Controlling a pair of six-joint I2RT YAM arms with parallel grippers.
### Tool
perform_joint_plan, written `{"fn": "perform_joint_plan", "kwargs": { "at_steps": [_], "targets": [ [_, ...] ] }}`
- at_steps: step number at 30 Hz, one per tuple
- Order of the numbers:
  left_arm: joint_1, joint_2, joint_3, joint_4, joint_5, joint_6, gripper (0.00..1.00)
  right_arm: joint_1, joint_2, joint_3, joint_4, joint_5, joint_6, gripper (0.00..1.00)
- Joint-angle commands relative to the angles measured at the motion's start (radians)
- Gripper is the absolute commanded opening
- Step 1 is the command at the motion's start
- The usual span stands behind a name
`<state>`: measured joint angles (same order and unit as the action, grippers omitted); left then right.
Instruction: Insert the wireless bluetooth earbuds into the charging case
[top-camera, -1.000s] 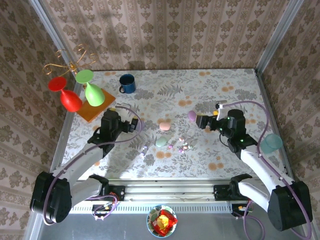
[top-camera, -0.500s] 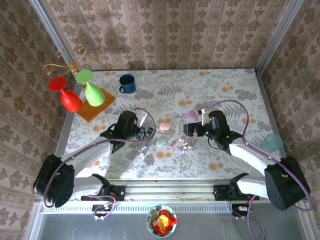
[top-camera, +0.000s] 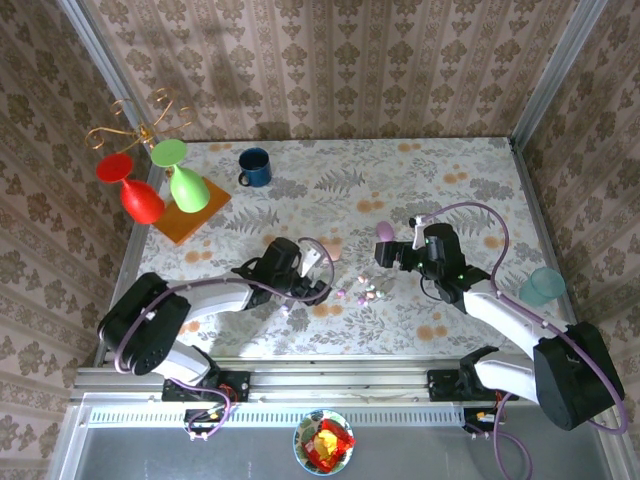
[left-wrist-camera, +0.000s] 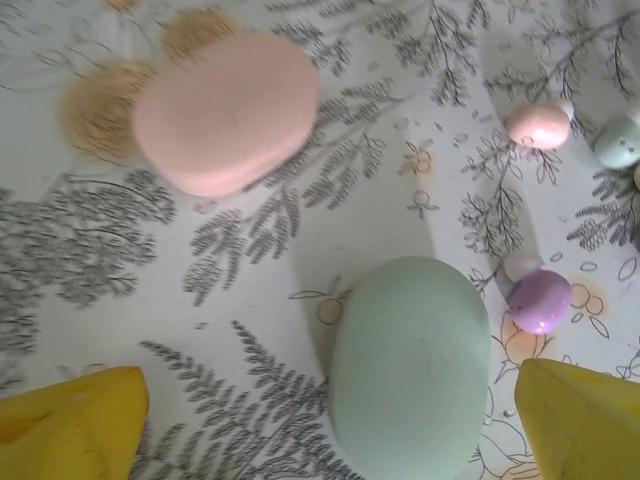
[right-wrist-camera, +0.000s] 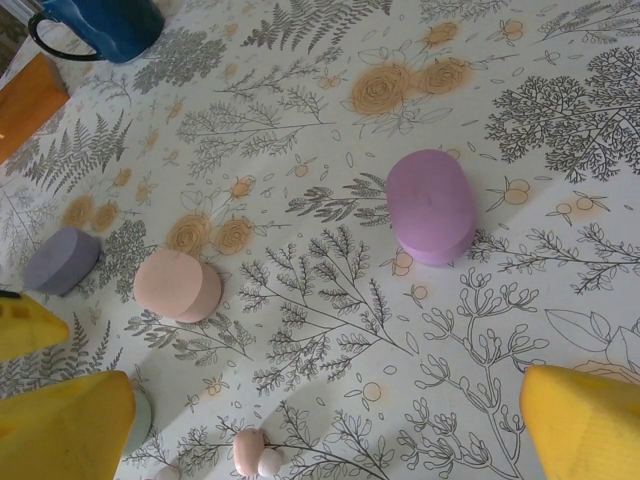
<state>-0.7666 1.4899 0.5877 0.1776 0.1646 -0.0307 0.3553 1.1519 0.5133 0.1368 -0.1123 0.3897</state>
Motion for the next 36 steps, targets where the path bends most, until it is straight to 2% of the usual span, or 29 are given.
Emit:
{"fn": "perform_joint_plan", "kwargs": {
  "at_steps": [1, 4, 8, 12, 15, 19, 22, 25, 31, 33, 36],
  "targets": [
    [-0.017, 0.016, -0.016, 0.076, 0.049, 0.02, 0.95, -0.002, -0.014, -0.019, 0.032, -0.007, -0.007, 1.0],
    [-0.02, 0.033, -0.026, 0.1, 0.043, 0.036, 0.94, -0.001, -0.009, -0.016, 0.029, -0.008, -0.01, 1.0],
    [-0.021, 0.074, -0.03, 0.109, 0.05, 0.058, 0.87, -0.001, -0.015, -0.016, 0.031, -0.002, -0.011, 1.0],
    [-0.022, 0.113, -0.072, 0.229, 0.07, 0.066, 0.77, -0.003, -0.016, -0.004, 0.012, 0.003, 0.005, 1.0],
    [-0.023, 0.137, -0.06, 0.229, 0.074, 0.075, 0.72, -0.004, -0.023, -0.002, 0.007, 0.003, 0.017, 1.0],
    [-0.022, 0.146, -0.064, 0.234, 0.074, 0.087, 0.52, -0.004, -0.046, -0.004, -0.014, 0.023, 0.035, 0.99],
    [-0.022, 0.136, -0.074, 0.239, 0.059, 0.09, 0.43, -0.011, -0.065, 0.004, -0.04, 0.019, 0.075, 0.98],
    [-0.023, 0.118, -0.075, 0.24, 0.049, 0.094, 0.37, -0.031, -0.073, 0.019, -0.068, -0.05, 0.126, 1.0],
    [-0.028, 0.063, -0.05, 0.239, 0.076, 0.097, 0.34, -0.083, -0.123, -0.076, 0.078, -0.225, 0.275, 1.0],
    [-0.027, 0.038, -0.043, 0.24, 0.083, 0.106, 0.29, -0.106, -0.138, -0.084, 0.069, -0.28, 0.29, 1.0],
    [-0.027, -0.003, -0.031, 0.241, 0.097, 0.134, 0.29, -0.108, -0.154, -0.076, 0.034, -0.331, 0.311, 0.99]
  ]
}}
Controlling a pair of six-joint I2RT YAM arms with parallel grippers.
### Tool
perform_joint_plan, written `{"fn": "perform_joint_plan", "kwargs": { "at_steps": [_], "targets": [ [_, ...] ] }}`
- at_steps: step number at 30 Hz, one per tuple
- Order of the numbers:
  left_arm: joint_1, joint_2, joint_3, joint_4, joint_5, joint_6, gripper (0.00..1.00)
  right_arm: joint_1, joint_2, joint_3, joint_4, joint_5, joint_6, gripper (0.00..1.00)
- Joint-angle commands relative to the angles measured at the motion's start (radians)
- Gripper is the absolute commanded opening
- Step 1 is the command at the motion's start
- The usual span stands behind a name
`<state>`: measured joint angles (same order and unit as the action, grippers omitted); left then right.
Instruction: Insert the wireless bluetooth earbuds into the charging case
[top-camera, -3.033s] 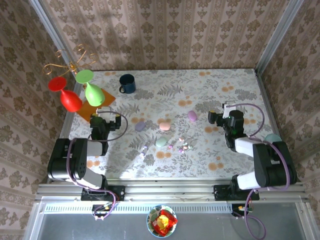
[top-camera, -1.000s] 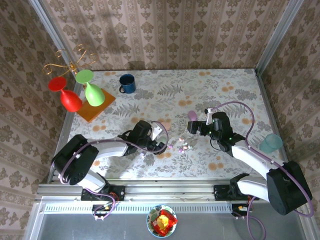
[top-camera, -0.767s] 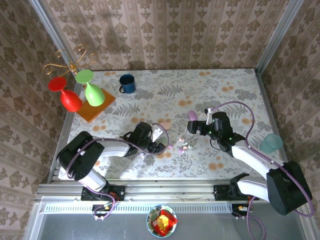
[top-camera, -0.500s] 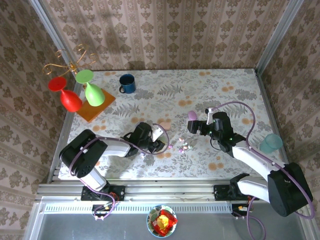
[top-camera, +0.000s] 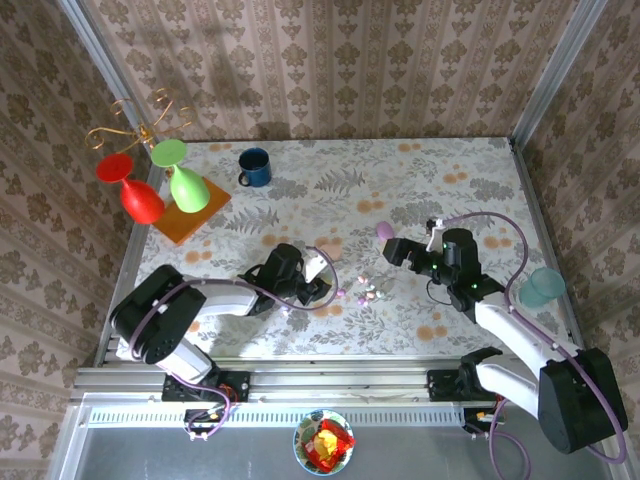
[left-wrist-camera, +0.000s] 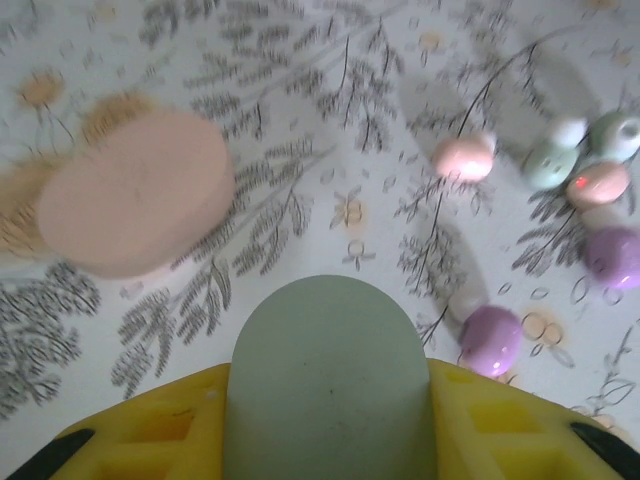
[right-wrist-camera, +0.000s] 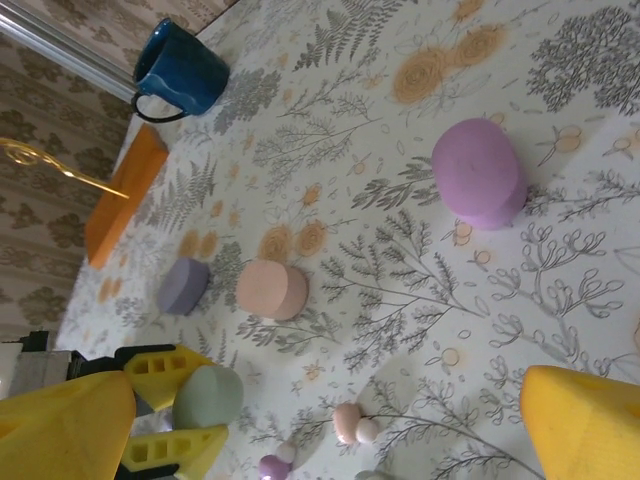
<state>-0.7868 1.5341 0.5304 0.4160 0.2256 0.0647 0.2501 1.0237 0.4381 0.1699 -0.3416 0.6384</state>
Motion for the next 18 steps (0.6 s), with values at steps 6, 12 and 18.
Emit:
{"fn": "perform_joint_plan", "kwargs": {
  "at_steps": [6, 12, 18],
  "targets": [
    [-0.006, -0.105, 0.048, 0.022, 0.1, 0.123, 0.29, 0.0, 0.034, 0.023, 0.012, -0.258, 0.154, 0.85],
    [-0.007, -0.111, 0.06, 0.092, 0.204, 0.151, 0.3, 0.05, 0.116, 0.049, 0.105, -0.385, 0.225, 0.8],
    [-0.012, -0.087, 0.046, 0.2, 0.28, 0.138, 0.3, 0.113, 0.214, 0.094, 0.149, -0.442, 0.231, 0.75]
  ]
}}
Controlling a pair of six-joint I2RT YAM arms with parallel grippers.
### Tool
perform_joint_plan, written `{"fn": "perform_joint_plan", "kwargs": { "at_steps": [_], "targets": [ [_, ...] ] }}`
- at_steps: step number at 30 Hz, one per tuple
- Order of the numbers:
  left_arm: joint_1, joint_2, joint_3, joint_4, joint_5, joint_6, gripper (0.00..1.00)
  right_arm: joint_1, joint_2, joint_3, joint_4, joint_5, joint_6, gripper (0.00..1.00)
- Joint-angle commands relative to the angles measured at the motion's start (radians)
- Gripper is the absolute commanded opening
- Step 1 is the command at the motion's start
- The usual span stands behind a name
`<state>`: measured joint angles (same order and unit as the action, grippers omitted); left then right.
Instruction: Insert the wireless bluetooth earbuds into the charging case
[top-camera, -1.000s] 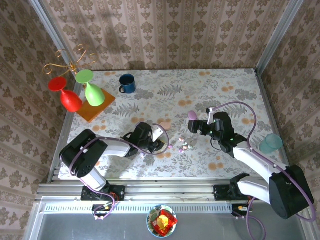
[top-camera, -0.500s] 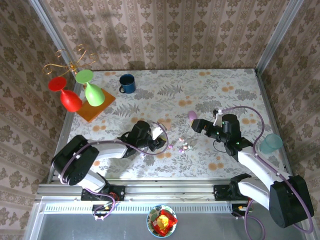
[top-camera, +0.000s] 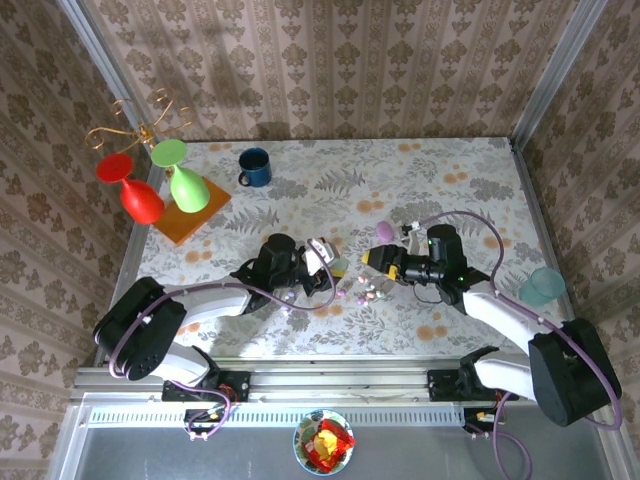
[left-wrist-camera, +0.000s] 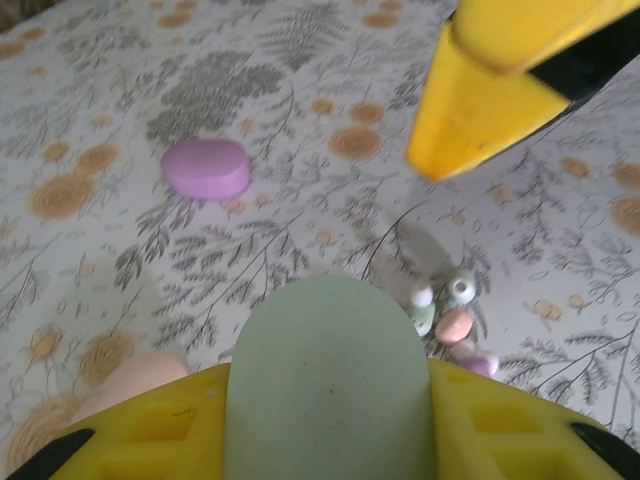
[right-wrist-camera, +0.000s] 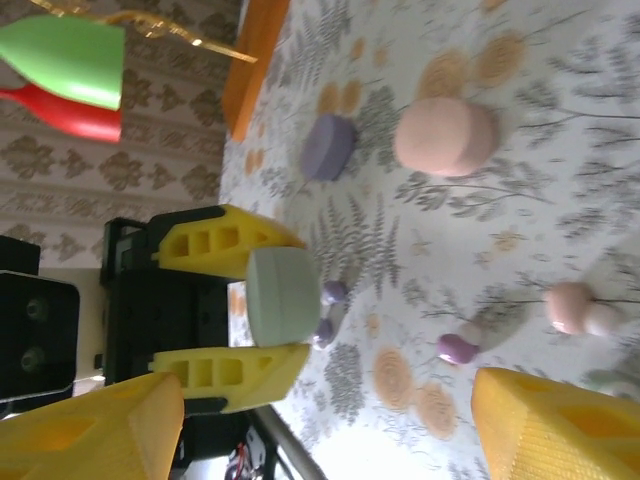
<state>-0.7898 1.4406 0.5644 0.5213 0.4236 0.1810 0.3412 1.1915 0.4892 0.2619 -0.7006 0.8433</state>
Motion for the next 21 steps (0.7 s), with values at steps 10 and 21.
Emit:
{"fn": "perform_joint_plan", "kwargs": {
  "at_steps": [10, 21],
  "targets": [
    [-0.024, 0.02, 0.012, 0.151, 0.09, 0.027, 0.3, 0.076, 0.164, 0.08, 0.171, -0.129, 0.092, 0.49],
    [-0.036, 0.041, 0.008, 0.176, 0.102, 0.042, 0.31, 0.077, 0.192, 0.086, 0.186, -0.139, 0.119, 0.28]
  ]
}}
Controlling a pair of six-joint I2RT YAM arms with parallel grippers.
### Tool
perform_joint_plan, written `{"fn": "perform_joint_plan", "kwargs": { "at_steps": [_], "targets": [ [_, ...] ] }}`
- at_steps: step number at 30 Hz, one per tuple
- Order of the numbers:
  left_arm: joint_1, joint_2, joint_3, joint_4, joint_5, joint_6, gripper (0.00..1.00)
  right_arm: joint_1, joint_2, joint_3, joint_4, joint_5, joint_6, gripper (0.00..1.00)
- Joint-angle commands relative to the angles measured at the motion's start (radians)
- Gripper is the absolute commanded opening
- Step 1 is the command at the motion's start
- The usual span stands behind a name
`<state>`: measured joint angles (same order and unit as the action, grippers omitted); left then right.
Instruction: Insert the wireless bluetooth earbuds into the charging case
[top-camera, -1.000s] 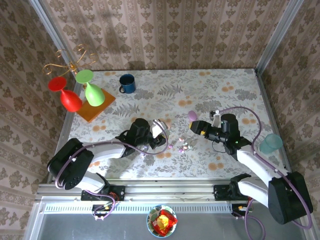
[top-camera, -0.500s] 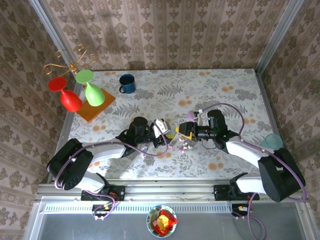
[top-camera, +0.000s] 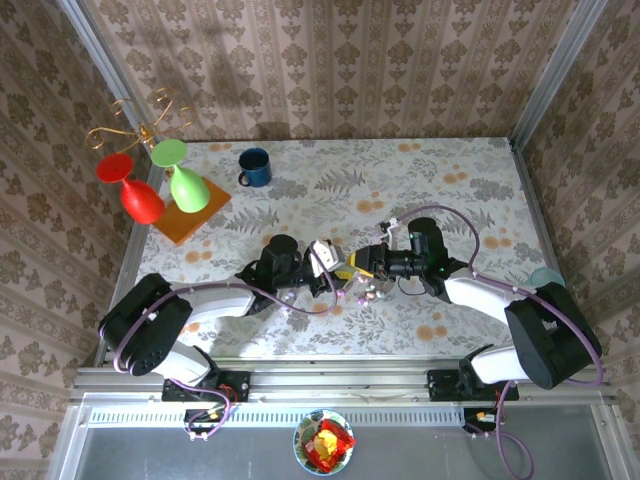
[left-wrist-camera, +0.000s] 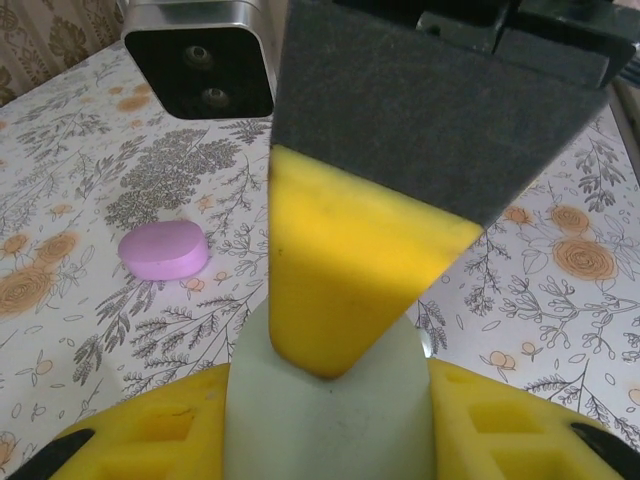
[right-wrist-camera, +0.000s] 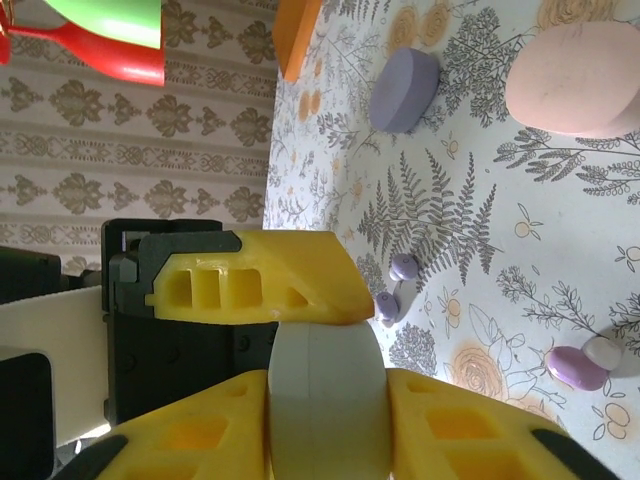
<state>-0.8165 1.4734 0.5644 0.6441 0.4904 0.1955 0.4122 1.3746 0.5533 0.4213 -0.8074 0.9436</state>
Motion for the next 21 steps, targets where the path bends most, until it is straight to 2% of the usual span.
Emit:
{"fn": "perform_joint_plan", "kwargs": {
  "at_steps": [1, 3, 5, 8, 13, 16, 21],
  "targets": [
    [-0.009, 0.008, 0.005, 0.061, 0.032, 0.027, 0.32, 0.004, 0.008, 0.022, 0.024, -0.032, 0.024, 0.24],
    [-0.009, 0.008, -0.009, 0.089, 0.01, 0.022, 0.35, 0.001, -0.001, 0.019, 0.024, -0.029, 0.03, 0.16],
    [-0.009, 0.011, -0.026, 0.138, -0.028, -0.005, 0.4, -0.005, -0.013, 0.017, 0.02, -0.022, 0.035, 0.15],
    [-0.009, 0.013, -0.062, 0.22, -0.086, -0.042, 0.65, -0.018, -0.031, 0.016, 0.023, -0.019, 0.055, 0.14],
    [-0.003, 0.009, -0.076, 0.304, -0.104, -0.097, 0.83, -0.059, -0.053, -0.019, 0.148, -0.036, 0.166, 0.09],
    [0.002, 0.038, -0.099, 0.424, -0.096, -0.152, 0.98, -0.085, -0.069, -0.036, 0.221, -0.053, 0.235, 0.09],
    [0.059, 0.12, -0.096, 0.617, 0.003, -0.298, 1.0, -0.126, -0.107, -0.044, 0.245, -0.062, 0.298, 0.08]
  ]
}}
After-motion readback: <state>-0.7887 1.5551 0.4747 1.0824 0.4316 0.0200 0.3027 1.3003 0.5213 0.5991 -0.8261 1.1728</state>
